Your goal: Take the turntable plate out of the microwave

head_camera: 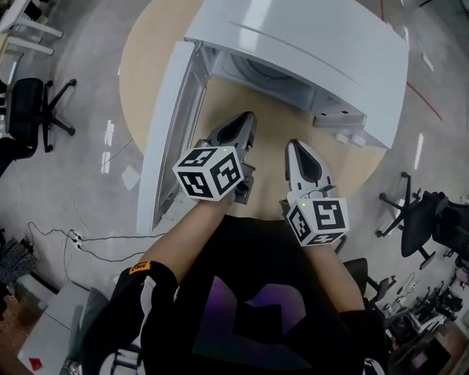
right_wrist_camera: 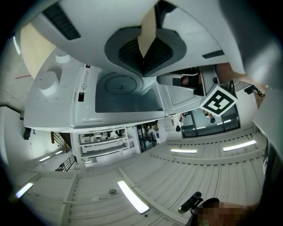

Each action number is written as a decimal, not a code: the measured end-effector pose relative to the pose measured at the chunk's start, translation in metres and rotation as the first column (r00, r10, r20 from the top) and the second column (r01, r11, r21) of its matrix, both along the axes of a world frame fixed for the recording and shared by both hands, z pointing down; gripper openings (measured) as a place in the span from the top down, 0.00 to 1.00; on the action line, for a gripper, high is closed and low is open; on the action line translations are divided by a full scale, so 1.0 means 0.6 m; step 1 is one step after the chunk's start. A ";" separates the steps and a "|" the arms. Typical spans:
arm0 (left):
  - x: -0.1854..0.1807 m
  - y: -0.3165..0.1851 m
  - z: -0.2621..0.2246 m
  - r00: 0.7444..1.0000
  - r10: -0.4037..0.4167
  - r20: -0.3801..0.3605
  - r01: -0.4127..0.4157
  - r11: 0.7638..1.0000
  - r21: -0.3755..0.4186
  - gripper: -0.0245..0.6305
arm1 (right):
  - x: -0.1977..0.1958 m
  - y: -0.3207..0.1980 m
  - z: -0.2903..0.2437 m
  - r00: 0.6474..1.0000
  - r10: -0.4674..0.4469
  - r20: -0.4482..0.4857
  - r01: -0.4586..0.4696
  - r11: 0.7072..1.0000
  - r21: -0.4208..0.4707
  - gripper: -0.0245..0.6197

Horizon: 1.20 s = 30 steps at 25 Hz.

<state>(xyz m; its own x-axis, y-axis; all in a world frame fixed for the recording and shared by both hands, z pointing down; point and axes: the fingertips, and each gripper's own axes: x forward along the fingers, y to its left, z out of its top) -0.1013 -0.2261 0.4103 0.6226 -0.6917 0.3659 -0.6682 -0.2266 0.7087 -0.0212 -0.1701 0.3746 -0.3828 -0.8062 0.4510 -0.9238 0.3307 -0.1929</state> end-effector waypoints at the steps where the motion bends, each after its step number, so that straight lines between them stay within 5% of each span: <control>1: 0.001 -0.004 0.004 1.000 0.001 -0.014 -0.001 1.000 -0.009 0.89 | -0.002 0.000 0.000 1.000 0.003 -0.001 -0.003 1.000 -0.003 0.94; 13: 0.005 -0.078 0.070 0.975 -0.145 -0.170 0.115 0.978 -0.176 0.89 | 0.008 -0.039 0.046 0.998 -0.007 0.069 0.010 0.999 -0.044 0.94; 30: 0.031 -0.135 0.131 0.961 -0.181 -0.211 0.121 0.956 -0.268 0.80 | 0.021 -0.082 0.102 0.993 -0.029 0.111 0.042 0.992 -0.118 0.94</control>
